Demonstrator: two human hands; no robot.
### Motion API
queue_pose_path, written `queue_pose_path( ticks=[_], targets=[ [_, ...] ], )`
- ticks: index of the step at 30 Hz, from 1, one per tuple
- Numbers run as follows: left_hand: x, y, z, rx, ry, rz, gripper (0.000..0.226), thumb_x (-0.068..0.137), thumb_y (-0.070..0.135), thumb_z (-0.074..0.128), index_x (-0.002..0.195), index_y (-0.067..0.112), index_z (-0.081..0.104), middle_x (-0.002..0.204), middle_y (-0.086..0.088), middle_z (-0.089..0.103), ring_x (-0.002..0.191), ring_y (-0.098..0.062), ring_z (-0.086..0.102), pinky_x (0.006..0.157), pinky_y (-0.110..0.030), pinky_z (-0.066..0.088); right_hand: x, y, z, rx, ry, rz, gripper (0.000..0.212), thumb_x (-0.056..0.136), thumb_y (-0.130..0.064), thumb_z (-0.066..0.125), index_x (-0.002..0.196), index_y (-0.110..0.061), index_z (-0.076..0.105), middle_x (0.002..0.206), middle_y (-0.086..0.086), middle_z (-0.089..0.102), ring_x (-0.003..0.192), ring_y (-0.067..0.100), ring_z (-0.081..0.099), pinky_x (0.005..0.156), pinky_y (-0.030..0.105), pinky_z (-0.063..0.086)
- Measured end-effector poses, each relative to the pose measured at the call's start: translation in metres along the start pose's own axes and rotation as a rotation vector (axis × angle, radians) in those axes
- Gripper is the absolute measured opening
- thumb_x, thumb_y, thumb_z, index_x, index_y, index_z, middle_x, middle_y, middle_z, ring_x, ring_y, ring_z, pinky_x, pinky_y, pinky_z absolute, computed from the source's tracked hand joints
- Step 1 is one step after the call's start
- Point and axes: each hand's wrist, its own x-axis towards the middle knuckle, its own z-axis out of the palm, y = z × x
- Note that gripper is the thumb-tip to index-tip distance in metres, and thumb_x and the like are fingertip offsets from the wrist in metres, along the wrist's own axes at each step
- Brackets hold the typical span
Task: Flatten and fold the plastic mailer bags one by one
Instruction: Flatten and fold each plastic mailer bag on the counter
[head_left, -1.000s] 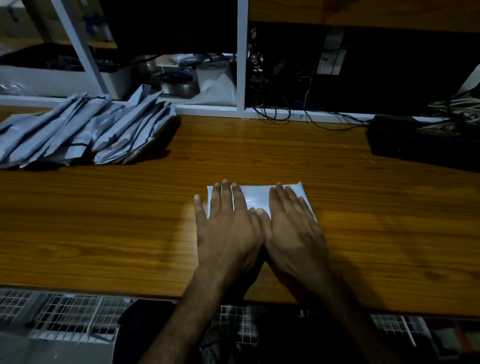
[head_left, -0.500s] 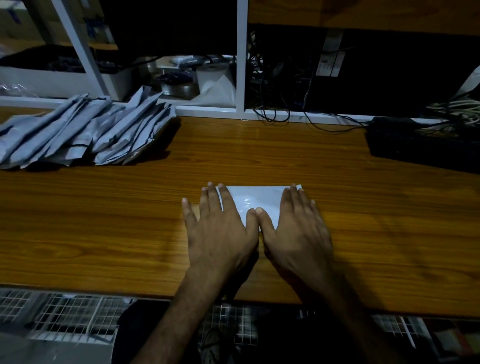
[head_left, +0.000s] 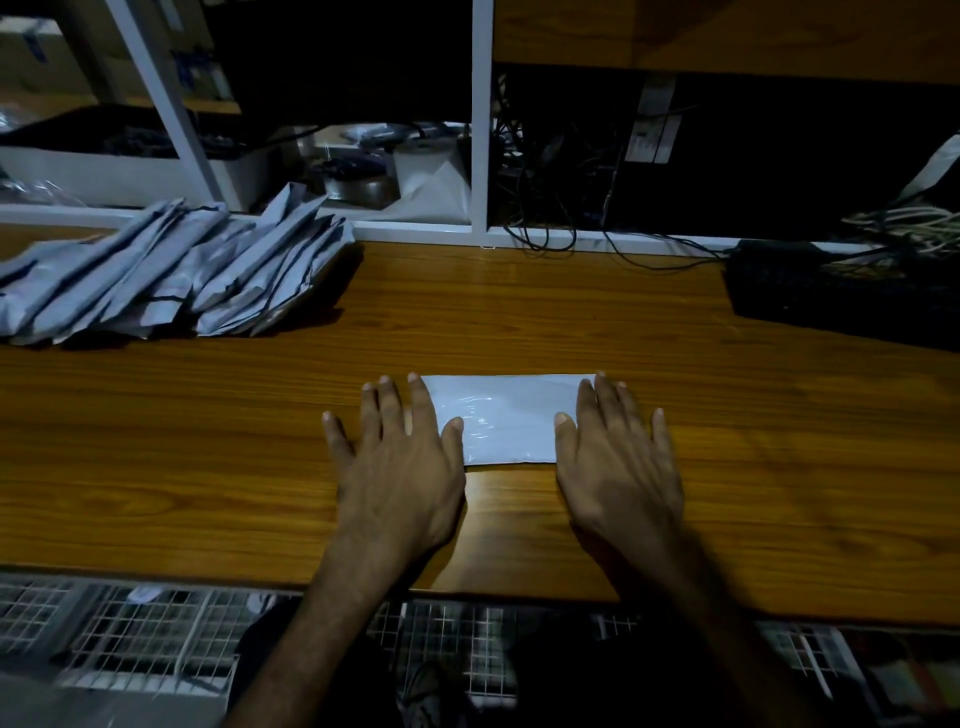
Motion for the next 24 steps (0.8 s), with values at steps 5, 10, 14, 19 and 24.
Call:
queue_pose_path(
  ticks=[5,10,14,19,24],
  targets=[
    [-0.004,-0.015,-0.004,0.007,-0.019,0.009,0.069,0.104,0.056,-0.001,0.165,0.024,-0.007,0.173,-0.012,-0.009,0.159,-0.033,-0.014,0.122,-0.067,-0.009,-0.004,0.014,-0.003,0.013,0.038,-0.002,0.061,0.109,-0.048,0.013,0.165,-0.024,0.013,0.173,0.003,0.007,0.160,0.022,0.004,0.128,0.051,0.002],
    [-0.008,-0.024,-0.005,0.012,-0.020,0.020,0.065,0.105,0.054,0.002,0.165,0.030,-0.006,0.173,-0.010,-0.008,0.159,-0.032,-0.015,0.122,-0.066,-0.010,-0.004,0.025,-0.005,0.024,0.043,0.030,0.058,0.110,-0.043,0.018,0.164,-0.024,0.015,0.173,0.006,0.010,0.160,0.024,0.006,0.128,0.052,0.003],
    [-0.010,-0.035,-0.007,0.031,-0.017,0.020,0.060,0.108,0.049,0.009,0.165,0.031,-0.002,0.174,-0.011,-0.006,0.159,-0.033,-0.012,0.124,-0.064,-0.006,-0.006,0.030,-0.005,0.056,0.083,0.031,0.052,0.110,-0.029,0.029,0.162,-0.023,0.026,0.171,0.007,0.021,0.158,0.025,0.016,0.128,0.052,0.008],
    [-0.015,-0.035,-0.015,-0.037,0.068,0.028,0.063,0.105,0.043,0.011,0.163,0.021,0.023,0.171,-0.016,0.015,0.159,-0.038,0.007,0.125,-0.063,0.008,-0.004,0.029,-0.014,0.208,0.213,0.018,0.043,0.110,-0.023,0.038,0.152,-0.017,0.047,0.162,0.006,0.042,0.152,0.022,0.033,0.128,0.047,0.012],
    [-0.001,0.001,-0.030,-0.075,0.099,0.080,0.055,0.110,0.040,0.025,0.160,0.016,0.031,0.173,-0.014,0.007,0.160,-0.033,0.005,0.128,-0.056,0.005,0.009,0.007,-0.029,0.267,0.153,-0.119,0.042,0.112,-0.029,0.037,0.150,-0.018,0.051,0.162,0.001,0.042,0.152,0.017,0.033,0.127,0.042,0.012]
  ],
)
